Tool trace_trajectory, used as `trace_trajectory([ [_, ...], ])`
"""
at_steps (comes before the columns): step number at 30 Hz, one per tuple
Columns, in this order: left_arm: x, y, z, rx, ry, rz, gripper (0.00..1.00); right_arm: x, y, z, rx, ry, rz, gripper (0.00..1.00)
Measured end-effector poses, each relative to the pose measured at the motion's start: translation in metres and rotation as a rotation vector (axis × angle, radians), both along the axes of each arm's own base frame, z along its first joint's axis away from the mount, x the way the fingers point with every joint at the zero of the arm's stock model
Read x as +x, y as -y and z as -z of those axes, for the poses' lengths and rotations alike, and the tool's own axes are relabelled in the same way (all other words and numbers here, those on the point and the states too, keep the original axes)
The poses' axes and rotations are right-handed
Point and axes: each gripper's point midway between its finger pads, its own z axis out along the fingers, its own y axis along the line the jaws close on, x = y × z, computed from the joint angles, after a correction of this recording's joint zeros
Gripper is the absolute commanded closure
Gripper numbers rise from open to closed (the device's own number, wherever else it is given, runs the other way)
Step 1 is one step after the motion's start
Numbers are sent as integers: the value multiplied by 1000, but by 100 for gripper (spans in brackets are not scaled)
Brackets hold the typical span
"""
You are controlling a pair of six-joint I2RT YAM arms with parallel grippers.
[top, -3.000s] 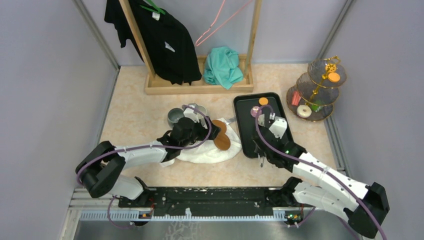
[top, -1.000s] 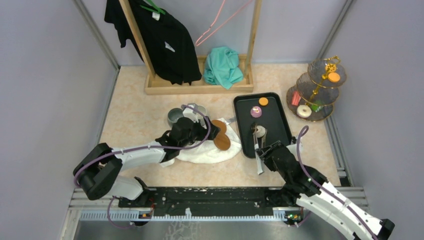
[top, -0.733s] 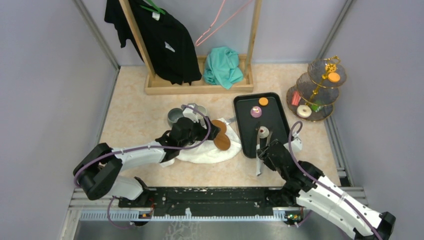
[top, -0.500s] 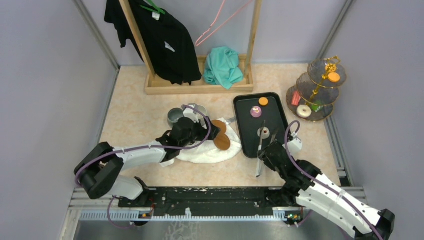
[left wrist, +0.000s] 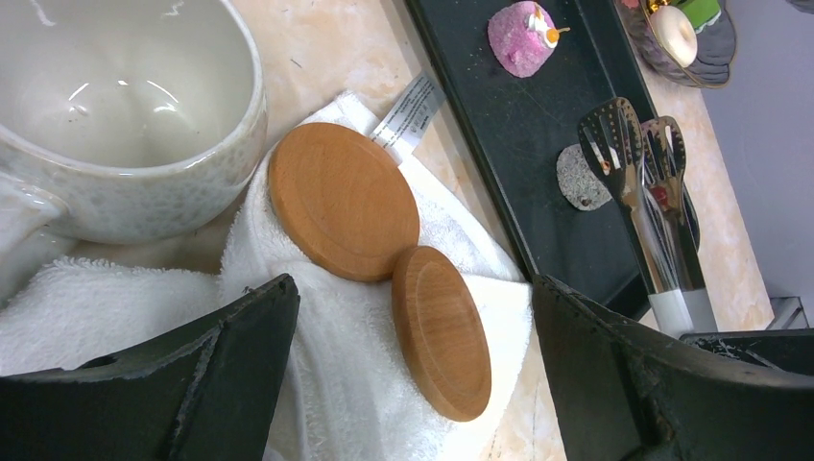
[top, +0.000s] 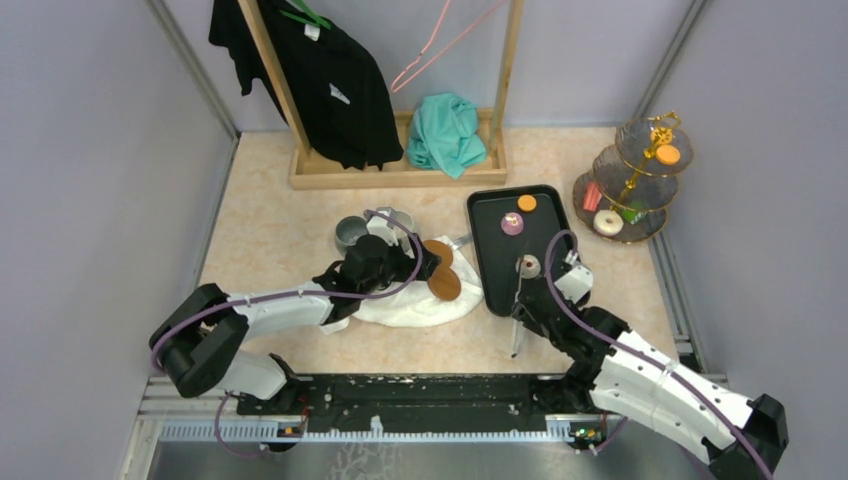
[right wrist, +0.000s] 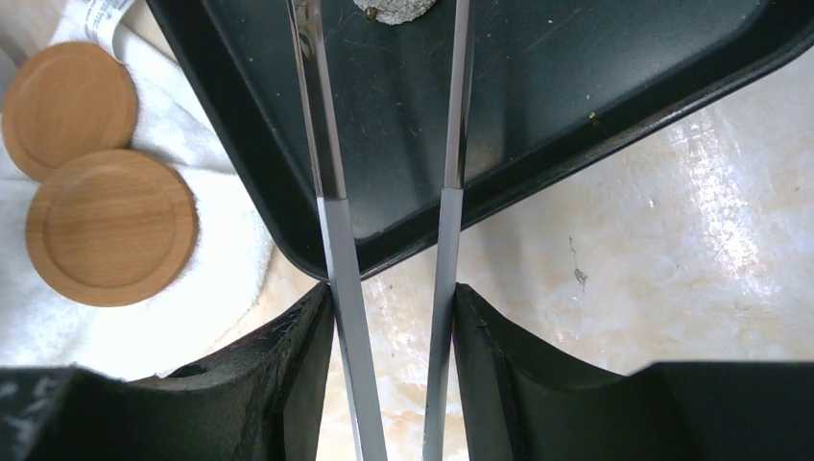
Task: Serve the afternoon tea
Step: Adjust the dessert on the tray.
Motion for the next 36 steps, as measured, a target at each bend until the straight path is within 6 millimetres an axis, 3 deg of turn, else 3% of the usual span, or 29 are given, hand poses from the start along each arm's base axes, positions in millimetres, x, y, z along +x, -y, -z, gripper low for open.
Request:
trace_trajectory([
  [14, 0, 0, 0, -1, 1, -1, 4, 0, -5, 1, -112, -37, -84, 53],
  [36, 0, 0, -2, -3, 3, -1, 4, -2, 1, -4, -114, -29, -66, 51],
])
